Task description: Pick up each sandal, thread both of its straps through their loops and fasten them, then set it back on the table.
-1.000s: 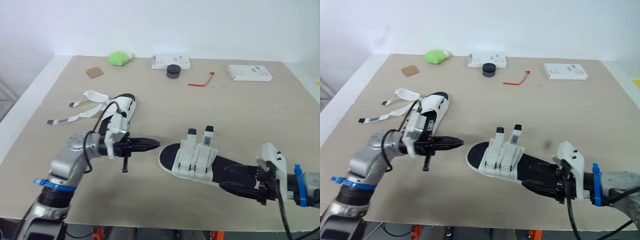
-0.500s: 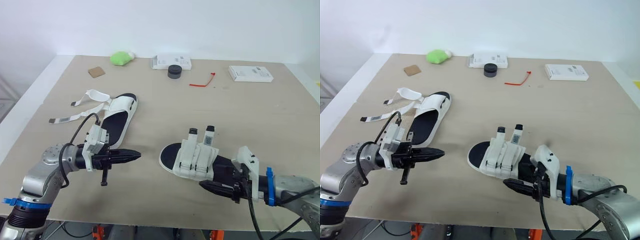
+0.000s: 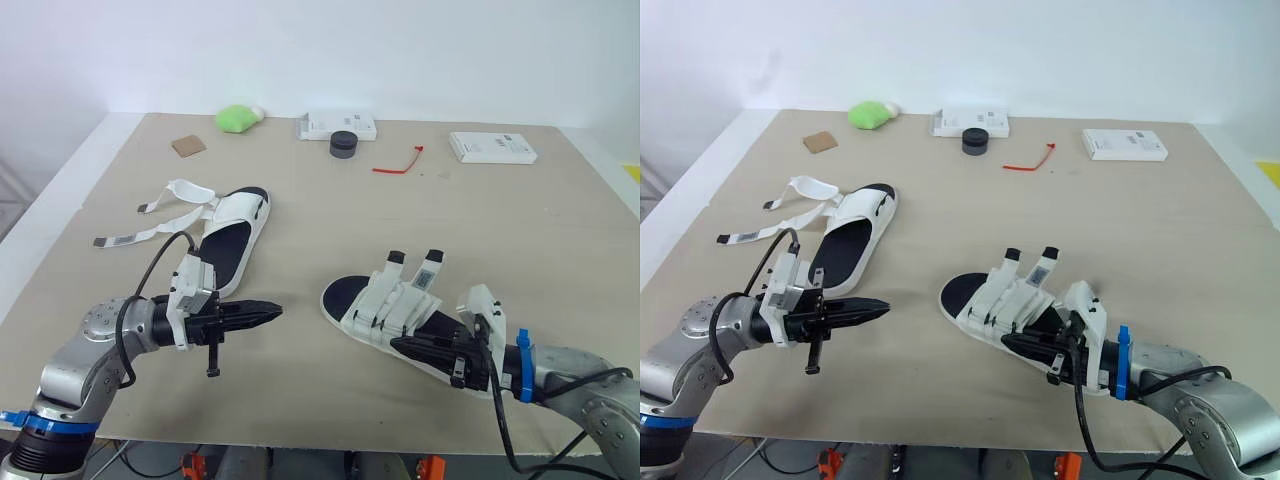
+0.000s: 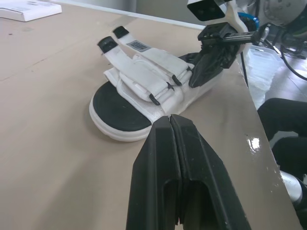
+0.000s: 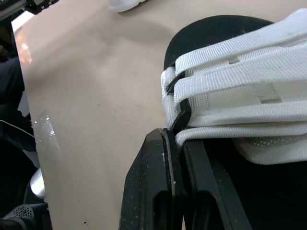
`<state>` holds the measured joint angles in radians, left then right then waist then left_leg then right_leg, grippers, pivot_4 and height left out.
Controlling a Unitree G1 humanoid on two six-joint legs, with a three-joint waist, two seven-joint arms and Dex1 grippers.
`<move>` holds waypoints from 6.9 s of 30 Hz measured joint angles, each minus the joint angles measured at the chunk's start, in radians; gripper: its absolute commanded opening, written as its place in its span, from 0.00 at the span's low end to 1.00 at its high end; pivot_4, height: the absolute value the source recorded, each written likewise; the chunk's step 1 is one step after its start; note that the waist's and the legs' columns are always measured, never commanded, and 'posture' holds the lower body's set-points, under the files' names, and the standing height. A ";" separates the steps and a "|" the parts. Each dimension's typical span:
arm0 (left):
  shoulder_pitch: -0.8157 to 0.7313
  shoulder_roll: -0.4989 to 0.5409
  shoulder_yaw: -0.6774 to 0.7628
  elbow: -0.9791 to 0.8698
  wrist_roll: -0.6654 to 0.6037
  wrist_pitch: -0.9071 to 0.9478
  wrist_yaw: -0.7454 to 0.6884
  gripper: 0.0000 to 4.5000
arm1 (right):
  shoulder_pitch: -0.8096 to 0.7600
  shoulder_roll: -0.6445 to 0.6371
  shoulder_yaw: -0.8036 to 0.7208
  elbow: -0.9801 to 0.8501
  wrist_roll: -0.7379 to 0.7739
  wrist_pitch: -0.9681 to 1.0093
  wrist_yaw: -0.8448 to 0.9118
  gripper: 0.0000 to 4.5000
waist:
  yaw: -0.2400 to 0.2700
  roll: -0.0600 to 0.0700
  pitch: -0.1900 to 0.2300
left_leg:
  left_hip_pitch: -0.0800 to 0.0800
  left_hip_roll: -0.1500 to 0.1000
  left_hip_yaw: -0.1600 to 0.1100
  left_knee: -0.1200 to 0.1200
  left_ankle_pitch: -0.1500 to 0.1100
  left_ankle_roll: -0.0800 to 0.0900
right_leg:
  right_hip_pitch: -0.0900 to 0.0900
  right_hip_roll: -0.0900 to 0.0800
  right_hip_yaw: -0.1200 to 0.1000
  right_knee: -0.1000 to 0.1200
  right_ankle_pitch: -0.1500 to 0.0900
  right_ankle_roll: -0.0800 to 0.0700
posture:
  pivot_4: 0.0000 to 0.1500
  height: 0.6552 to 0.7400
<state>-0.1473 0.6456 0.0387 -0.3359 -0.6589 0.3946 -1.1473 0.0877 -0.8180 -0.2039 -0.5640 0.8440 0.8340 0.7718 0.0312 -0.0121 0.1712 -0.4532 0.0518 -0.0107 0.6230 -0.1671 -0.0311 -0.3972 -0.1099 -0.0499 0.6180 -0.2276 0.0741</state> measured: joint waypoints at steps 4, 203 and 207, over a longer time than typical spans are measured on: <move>0.005 -0.005 0.008 -0.010 0.002 0.008 0.070 0.00 | -0.260 0.056 -0.069 0.228 -0.034 0.019 -0.200 0.01 | -0.007 0.002 0.002 | -0.001 -0.001 0.006 0.003 0.005 -0.001 | -0.006 0.000 0.009 0.003 0.008 0.001 | 1.00 1.00; -0.457 -0.324 -0.266 0.753 0.386 -0.467 -0.363 0.00 | -0.652 0.059 0.437 0.605 -0.497 -0.366 0.497 0.01 | -0.021 0.001 -0.002 | 0.011 0.000 0.005 0.001 0.012 -0.001 | -0.008 0.030 0.053 0.014 0.011 -0.004 | 1.00 1.00; -0.460 -0.324 -0.269 0.752 0.390 -0.462 -0.369 0.00 | -0.652 0.076 0.437 0.618 -0.502 -0.369 0.509 0.01 | -0.022 0.001 -0.002 | 0.011 0.000 0.005 0.001 0.012 -0.001 | -0.008 0.030 0.053 0.014 0.011 -0.004 | 1.00 1.00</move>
<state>-0.6077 0.3213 -0.2300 0.4160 -0.2688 -0.0674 -1.5162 -0.5645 -0.7419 0.2333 0.0544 0.3415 0.4647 1.2808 0.0091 -0.0107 0.1696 -0.4423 0.0517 -0.0053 0.6245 -0.1546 -0.0318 -0.4050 -0.0797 0.0032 0.6321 -0.2163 0.0699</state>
